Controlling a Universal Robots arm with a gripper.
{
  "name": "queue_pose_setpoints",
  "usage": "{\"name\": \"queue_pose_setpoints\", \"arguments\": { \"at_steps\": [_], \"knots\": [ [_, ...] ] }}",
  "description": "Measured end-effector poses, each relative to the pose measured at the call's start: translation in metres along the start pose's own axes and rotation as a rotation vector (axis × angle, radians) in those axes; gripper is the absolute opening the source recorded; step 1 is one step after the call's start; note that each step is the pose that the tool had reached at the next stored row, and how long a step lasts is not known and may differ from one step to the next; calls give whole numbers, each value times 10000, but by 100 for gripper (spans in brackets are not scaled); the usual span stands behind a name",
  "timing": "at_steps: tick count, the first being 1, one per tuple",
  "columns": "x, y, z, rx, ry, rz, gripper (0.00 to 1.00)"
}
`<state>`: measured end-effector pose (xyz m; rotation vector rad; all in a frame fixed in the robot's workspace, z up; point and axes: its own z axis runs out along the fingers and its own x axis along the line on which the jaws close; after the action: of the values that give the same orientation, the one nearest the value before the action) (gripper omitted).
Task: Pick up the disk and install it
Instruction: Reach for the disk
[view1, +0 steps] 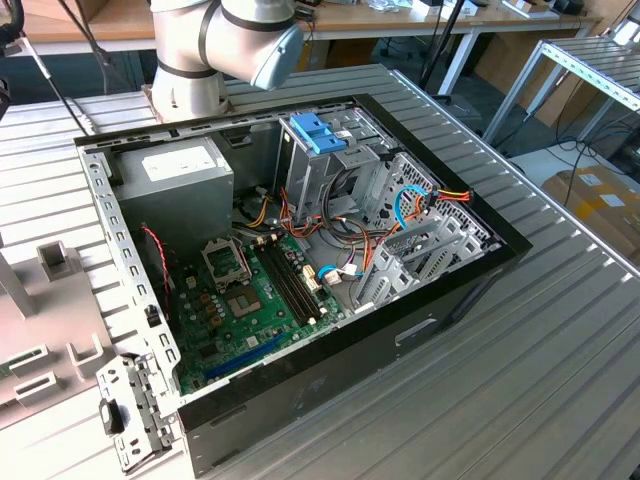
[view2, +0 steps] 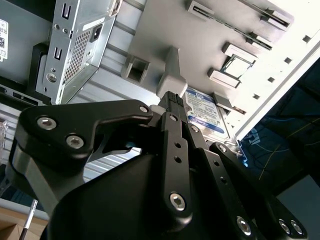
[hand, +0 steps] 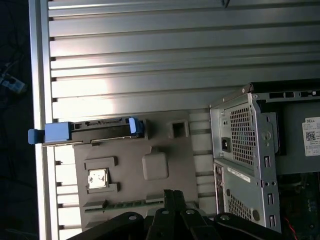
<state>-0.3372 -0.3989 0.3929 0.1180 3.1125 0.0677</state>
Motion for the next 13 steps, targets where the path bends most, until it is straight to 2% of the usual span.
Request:
{"name": "queue_pose_setpoints", "arguments": {
  "at_steps": [13],
  "knots": [
    [94,-7,-2,1,0,-1,11]
  ]
}}
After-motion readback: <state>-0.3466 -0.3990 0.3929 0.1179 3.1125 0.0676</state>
